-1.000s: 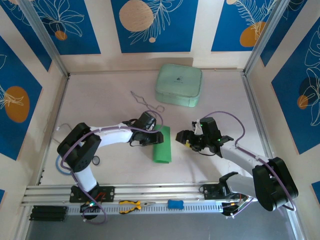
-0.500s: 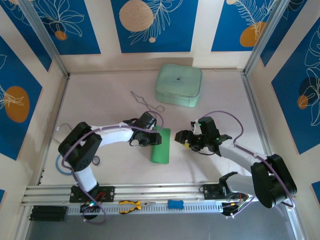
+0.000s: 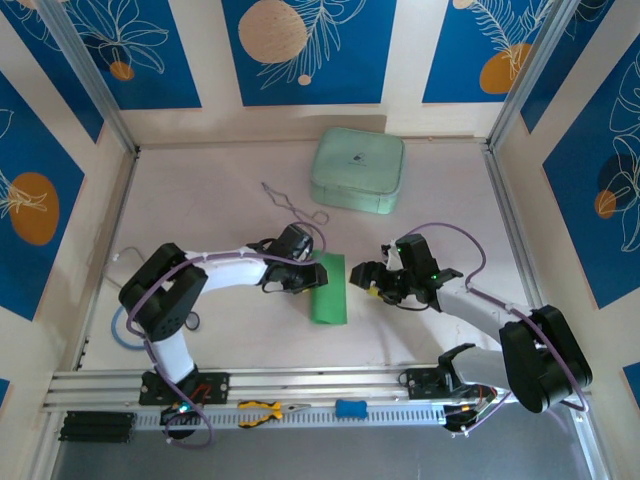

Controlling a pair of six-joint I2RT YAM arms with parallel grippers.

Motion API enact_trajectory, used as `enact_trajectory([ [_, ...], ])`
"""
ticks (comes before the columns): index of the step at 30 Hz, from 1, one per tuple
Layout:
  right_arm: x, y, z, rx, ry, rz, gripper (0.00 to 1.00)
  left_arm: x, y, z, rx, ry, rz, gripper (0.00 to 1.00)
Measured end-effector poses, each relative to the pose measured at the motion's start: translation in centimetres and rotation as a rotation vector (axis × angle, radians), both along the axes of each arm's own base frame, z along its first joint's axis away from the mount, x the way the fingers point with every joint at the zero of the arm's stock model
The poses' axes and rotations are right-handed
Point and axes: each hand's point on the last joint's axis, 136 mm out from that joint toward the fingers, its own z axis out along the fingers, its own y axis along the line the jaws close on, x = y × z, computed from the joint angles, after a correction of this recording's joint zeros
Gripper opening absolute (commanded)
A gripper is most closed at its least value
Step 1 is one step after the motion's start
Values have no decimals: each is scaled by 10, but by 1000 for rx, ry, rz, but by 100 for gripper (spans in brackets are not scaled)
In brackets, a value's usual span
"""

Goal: Fold a paper plane with a square sheet of paper (pick it up from the middle)

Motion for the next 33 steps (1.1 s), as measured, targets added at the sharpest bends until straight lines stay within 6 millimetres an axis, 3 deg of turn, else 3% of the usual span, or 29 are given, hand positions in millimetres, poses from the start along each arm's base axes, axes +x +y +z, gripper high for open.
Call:
enact_trajectory([
  [9, 2, -5, -2, -31, 6, -22, 76, 2, 0, 0, 4, -7, 14, 50],
  [25, 2, -33, -18, -123, 89, -130, 69, 3, 3, -1, 63, -37, 4, 49],
  [33, 9, -43, -6, -103, 55, -175, 69, 4, 5, -2, 75, -42, 6, 47],
])
